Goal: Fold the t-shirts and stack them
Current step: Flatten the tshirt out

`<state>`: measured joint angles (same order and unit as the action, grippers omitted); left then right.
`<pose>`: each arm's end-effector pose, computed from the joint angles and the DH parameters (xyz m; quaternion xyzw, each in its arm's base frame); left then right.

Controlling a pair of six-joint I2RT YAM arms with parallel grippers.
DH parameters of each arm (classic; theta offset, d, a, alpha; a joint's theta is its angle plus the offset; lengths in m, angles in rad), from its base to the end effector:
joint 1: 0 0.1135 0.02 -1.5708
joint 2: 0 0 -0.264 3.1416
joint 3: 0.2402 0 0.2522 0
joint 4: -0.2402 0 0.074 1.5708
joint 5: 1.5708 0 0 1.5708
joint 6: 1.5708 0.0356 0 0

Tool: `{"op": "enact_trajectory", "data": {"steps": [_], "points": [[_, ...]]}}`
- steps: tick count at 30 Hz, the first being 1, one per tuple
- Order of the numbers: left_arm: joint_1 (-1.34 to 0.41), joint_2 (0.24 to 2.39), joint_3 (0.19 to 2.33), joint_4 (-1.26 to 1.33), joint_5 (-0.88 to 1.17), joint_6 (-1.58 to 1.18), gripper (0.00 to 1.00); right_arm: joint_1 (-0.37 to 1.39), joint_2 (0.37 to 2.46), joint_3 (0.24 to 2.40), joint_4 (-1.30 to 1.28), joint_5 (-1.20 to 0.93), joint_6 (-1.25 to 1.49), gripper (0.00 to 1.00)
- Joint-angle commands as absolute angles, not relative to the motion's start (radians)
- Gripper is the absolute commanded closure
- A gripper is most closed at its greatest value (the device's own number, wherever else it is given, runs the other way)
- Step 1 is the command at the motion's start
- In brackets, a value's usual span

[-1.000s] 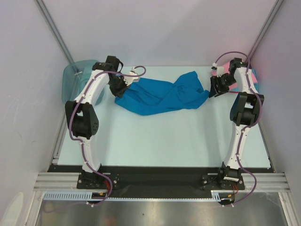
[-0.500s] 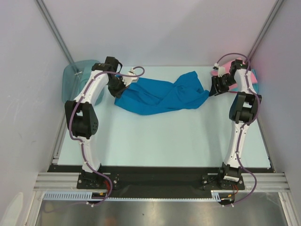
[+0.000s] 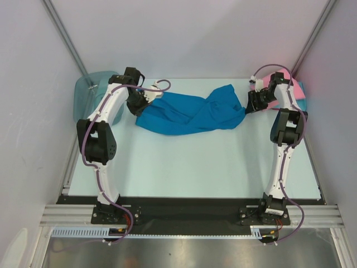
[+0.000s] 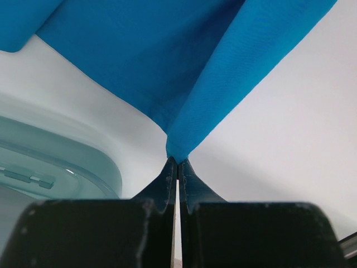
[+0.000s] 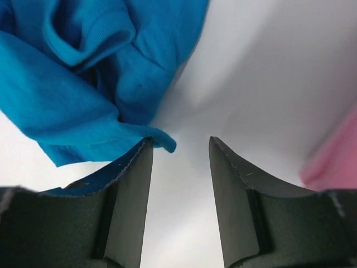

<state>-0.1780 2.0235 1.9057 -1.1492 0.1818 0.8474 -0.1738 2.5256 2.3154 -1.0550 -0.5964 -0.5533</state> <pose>0.4106 -0.0804 0.2777 0.4949 0.8511 -0.0353 0.1718 0.5143 -0.0700 0.1749 -0.2221 0.9193 0.2197 0.2392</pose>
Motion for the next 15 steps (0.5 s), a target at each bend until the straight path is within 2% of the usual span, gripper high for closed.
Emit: {"op": "enact_trajectory", "data": {"steps": [1, 12, 14, 15], "points": [[-0.172, 2.016, 1.942, -1.16, 0.167, 0.848, 1.0, -0.156, 2.447, 2.266, -0.991, -0.62, -0.572, 0.5], [-0.172, 2.043, 1.973, -1.161, 0.176, 0.85, 1.0, -0.138, 2.436, 2.258, -1.006, -0.632, -0.572, 0.53], [-0.172, 2.048, 1.973, -1.161, 0.179, 0.848, 1.0, -0.137, 2.43, 2.26, -1.002, -0.62, -0.571, 0.55], [-0.172, 2.051, 1.973, -1.16, 0.179, 0.85, 1.0, -0.135, 2.427, 2.26, -0.999, -0.621, -0.571, 0.59]]}}
